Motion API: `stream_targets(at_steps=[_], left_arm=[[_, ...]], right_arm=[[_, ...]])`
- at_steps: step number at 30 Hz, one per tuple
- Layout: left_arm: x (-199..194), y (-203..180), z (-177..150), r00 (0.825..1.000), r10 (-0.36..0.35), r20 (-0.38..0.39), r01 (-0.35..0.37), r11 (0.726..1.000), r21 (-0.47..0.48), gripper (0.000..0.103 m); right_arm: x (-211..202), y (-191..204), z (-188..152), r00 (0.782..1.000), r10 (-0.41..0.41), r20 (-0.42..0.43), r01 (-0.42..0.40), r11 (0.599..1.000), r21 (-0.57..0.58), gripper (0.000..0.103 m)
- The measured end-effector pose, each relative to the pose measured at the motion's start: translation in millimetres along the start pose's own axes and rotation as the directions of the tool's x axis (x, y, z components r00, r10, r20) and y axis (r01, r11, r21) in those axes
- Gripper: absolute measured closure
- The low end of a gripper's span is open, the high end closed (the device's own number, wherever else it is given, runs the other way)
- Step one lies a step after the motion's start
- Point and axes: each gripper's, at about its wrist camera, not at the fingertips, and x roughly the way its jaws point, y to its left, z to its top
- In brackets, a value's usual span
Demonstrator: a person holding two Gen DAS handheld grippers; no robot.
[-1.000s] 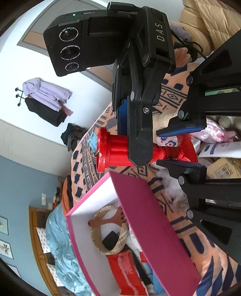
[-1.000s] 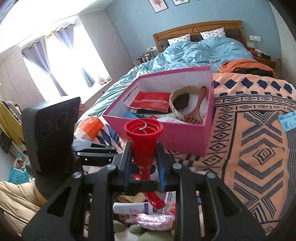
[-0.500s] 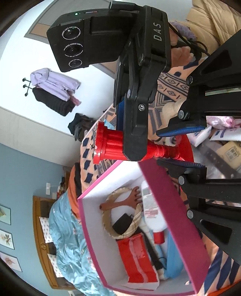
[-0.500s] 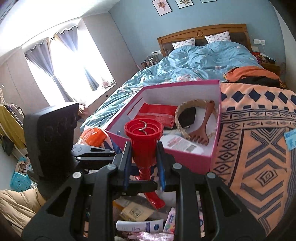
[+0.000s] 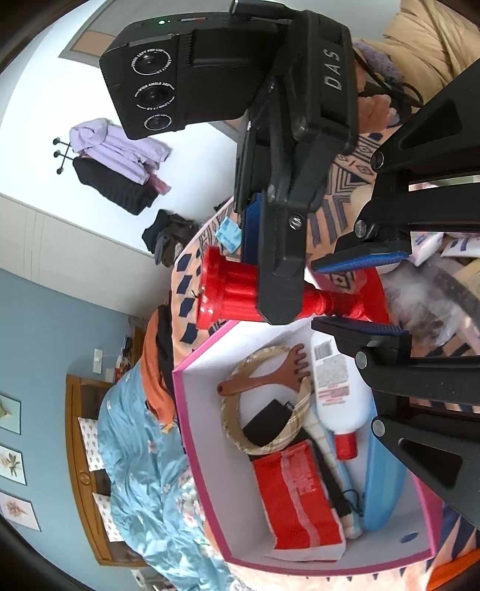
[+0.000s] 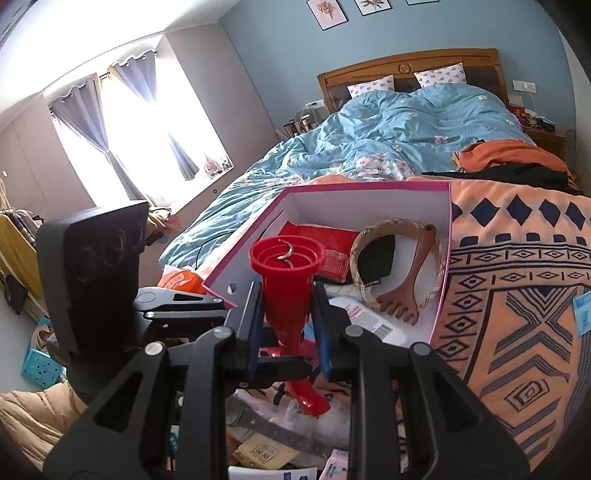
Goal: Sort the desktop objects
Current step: 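Lift the red stand with the right gripper and carry it over the pink box, then lower the red stand into the pink box and open the right gripper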
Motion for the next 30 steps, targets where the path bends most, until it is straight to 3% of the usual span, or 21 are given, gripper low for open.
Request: stream_targets(at_steps=[17,30], left_arm=[[26.9,25.5,32.0,0.999,0.035,-0.037,-0.037,0.997,-0.063,0.079],[55.9,47.2,40.9,0.994,0.054,-0.098,-0.065,0.991,-0.113,0.079]], right_arm=[[28.9,-27.3,29.7,0.999,-0.018,-0.030,0.019,0.999,0.029,0.076],[63.4,-53.1,40.2,0.993,-0.038,-0.110,0.043,0.998,0.044,0.076]])
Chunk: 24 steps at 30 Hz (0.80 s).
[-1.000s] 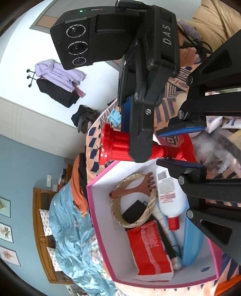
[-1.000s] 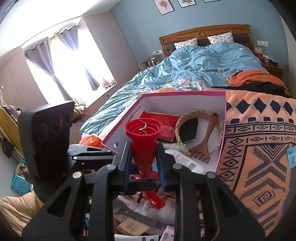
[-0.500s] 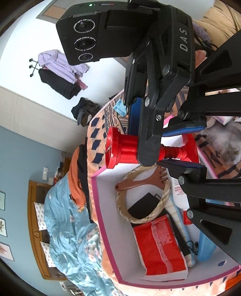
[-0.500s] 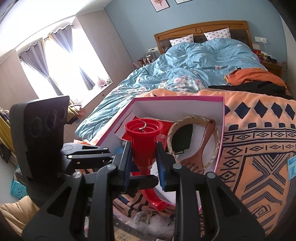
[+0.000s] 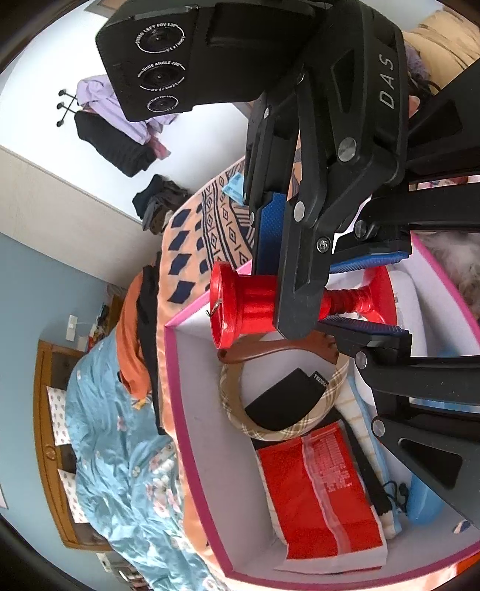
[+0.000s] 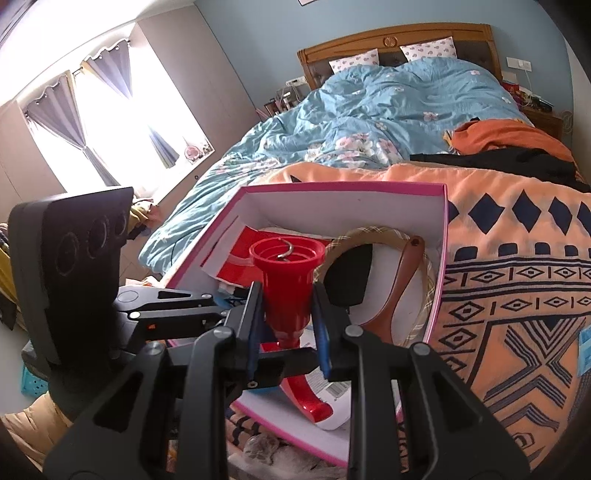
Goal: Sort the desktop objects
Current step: 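Lower the red stand into the pink box and open the right gripper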
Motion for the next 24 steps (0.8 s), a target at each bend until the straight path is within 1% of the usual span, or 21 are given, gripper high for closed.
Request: stream_targets(at_steps=[11,14,21,23,24], left_arm=[[20.9,13.0,10.7,0.998,0.031,-0.047,-0.032,0.999,-0.038,0.079],[26.0,16.3,13.2,0.998,0.037,-0.060,-0.039,0.998,-0.048,0.079],[38.3,24.7,23.4,0.993,0.069,-0.094,-0.075,0.996,-0.055,0.079],[41.0,29.8,26.2,0.992,0.086,-0.097,-0.093,0.993,-0.069,0.079],[42.3,32.7,27.7,0.991,0.089,-0.098,-0.097,0.992,-0.078,0.079]], right_arm=[[24.7,-11.4,11.8,0.997,-0.040,-0.061,0.039,0.999,-0.012,0.076],[34.2,-14.5,16.7,0.994,-0.065,-0.086,0.063,0.998,-0.019,0.076],[56.5,-24.2,28.6,0.980,-0.129,-0.149,0.126,0.992,-0.029,0.076],[64.2,-28.5,31.3,0.972,-0.165,-0.169,0.162,0.986,-0.030,0.076],[67.6,-31.3,32.5,0.965,-0.196,-0.176,0.193,0.981,-0.030,0.076]])
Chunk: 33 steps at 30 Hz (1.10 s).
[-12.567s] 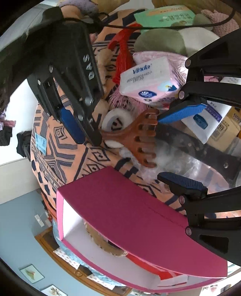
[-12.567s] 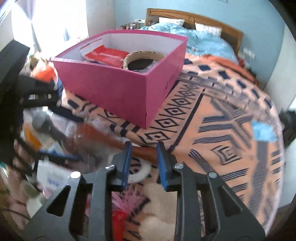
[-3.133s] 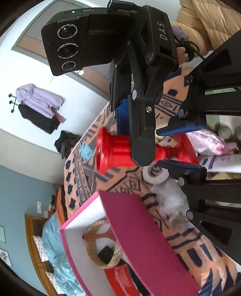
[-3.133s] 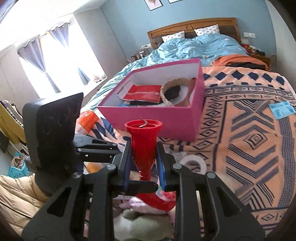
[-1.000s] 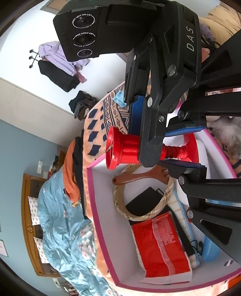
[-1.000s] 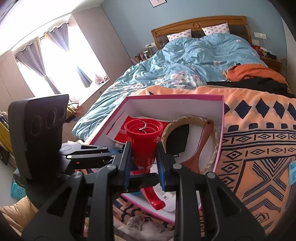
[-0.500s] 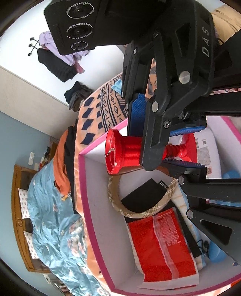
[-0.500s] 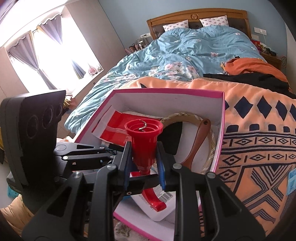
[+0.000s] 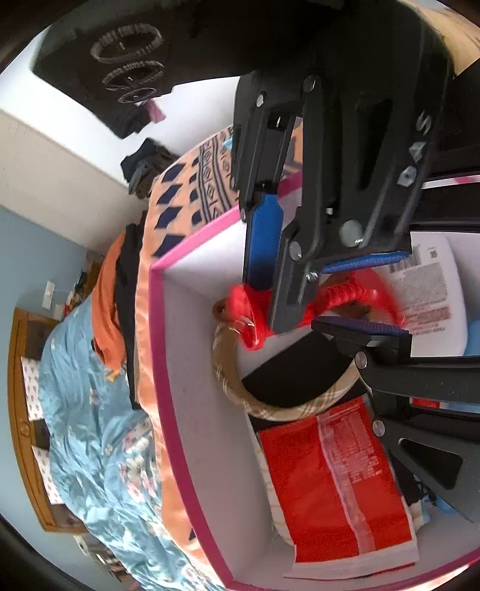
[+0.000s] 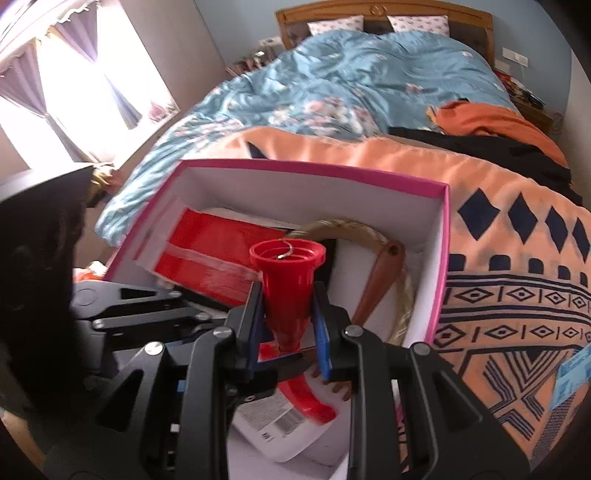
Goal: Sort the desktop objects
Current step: 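Lower the red stand into the pink box and open the right gripper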
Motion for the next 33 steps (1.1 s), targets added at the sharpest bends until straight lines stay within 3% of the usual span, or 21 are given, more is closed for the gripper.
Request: stream_targets(at_steps=[3,12,23,28,33], left_arm=[[3.1,5.9,0.2,1.000,-0.002,-0.005,0.002,1.000,-0.019,0.079],[-1.2,7.6,-6.7,1.000,0.013,0.019,-0.013,1.000,-0.007,0.079],[-47.9,-14.0,-33.1,0.991,-0.022,0.130,0.014,0.998,0.066,0.077],[-78.5,-37.1,-58.2,0.981,-0.034,0.190,0.008,0.991,0.136,0.073],[-97.1,-60.1,-87.6,0.977,-0.063,0.204,0.020,0.978,0.207,0.071]], right_arm=[[7.6,-6.3,2.2,0.999,-0.051,-0.015,0.051,0.999,0.015,0.072],[-12.8,-14.3,-14.0,0.998,-0.027,0.062,0.025,0.999,0.035,0.069],[-55.6,-8.4,-53.9,0.984,0.090,0.151,-0.096,0.995,0.038,0.066],[-83.2,3.1,-78.7,0.969,0.141,0.205,-0.146,0.989,0.005,0.062],[-120.3,18.6,-113.6,0.946,0.176,0.272,-0.161,0.984,-0.077,0.062]])
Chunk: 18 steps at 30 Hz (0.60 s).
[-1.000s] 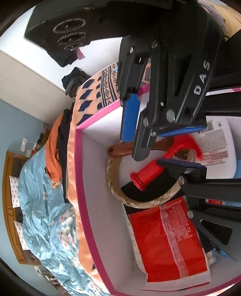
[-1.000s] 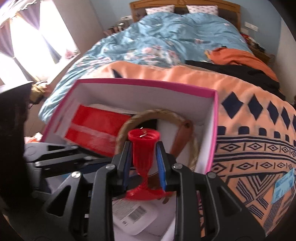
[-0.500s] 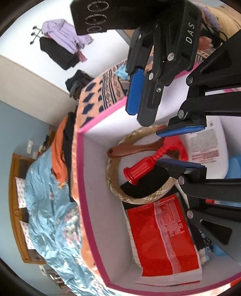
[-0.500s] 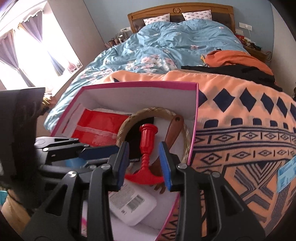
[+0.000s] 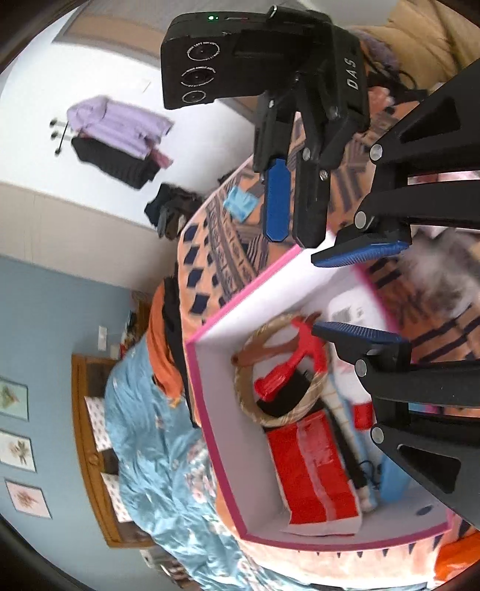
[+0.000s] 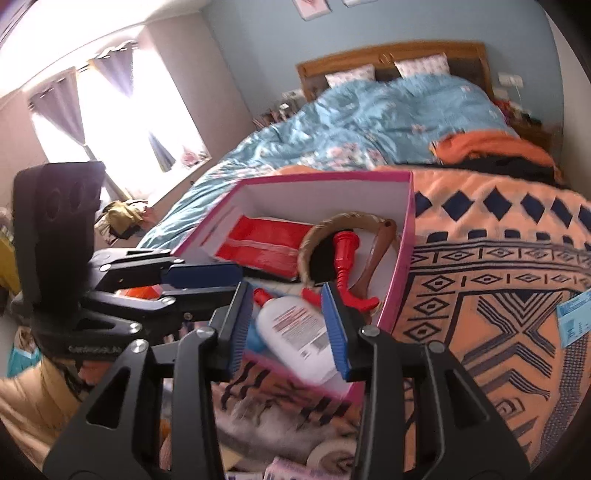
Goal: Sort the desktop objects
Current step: 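Move the right gripper to the white tape roll in the pile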
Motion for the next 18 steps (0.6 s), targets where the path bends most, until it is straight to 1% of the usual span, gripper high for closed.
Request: stream_targets(at_steps=[3,4,5,6,9,11,12,14,15,18], left_arm=[[-4.3,-15.5,-14.9,0.999,-0.041,-0.006,0.042,0.998,0.043,0.071],[-4.5,-20.0,-19.9,0.999,-0.041,-0.008,0.042,0.998,0.053,0.070],[-2.3,-25.6,-25.8,0.999,-0.038,-0.014,0.039,0.997,0.067,0.070],[-1.2,-29.7,-30.1,0.999,-0.035,-0.021,0.037,0.996,0.078,0.069],[12.4,-41.4,-44.1,0.997,-0.038,-0.067,0.044,0.995,0.091,0.068],[21.5,-48.9,-51.3,0.994,-0.042,-0.096,0.051,0.994,0.095,0.067],[25.3,-52.8,-55.1,0.993,-0.038,-0.110,0.049,0.994,0.098,0.067],[37.3,-58.3,-61.2,0.990,-0.004,-0.143,0.020,0.994,0.111,0.067],[41.4,-59.0,-64.1,0.988,0.004,-0.156,0.014,0.994,0.112,0.067],[61.4,-64.5,-69.9,0.977,0.044,-0.207,-0.019,0.992,0.121,0.067]], right_arm=[[-17.5,4.2,-17.3,1.000,0.005,0.007,-0.005,1.000,-0.017,0.062],[-22.0,4.8,-25.1,1.000,-0.002,0.009,0.002,1.000,-0.017,0.062],[-25.4,4.8,-32.0,1.000,-0.016,0.011,0.016,1.000,-0.021,0.062],[-28.0,4.5,-41.5,0.999,-0.047,0.004,0.047,0.998,-0.030,0.061],[-30.4,-1.5,-64.1,0.997,-0.079,-0.022,0.078,0.997,-0.018,0.049],[-28.5,-7.0,-78.6,0.993,-0.107,-0.047,0.106,0.994,-0.018,0.047],[-27.5,-10.6,-83.8,0.992,-0.115,-0.057,0.115,0.993,-0.014,0.046],[-23.3,-20.1,-95.0,0.987,-0.133,-0.084,0.134,0.991,0.006,0.041],[-20.8,-24.0,-99.7,0.984,-0.147,-0.099,0.148,0.989,0.007,0.035],[-8.8,-31.7,-110.9,0.969,-0.182,-0.167,0.182,0.983,-0.016,0.035]])
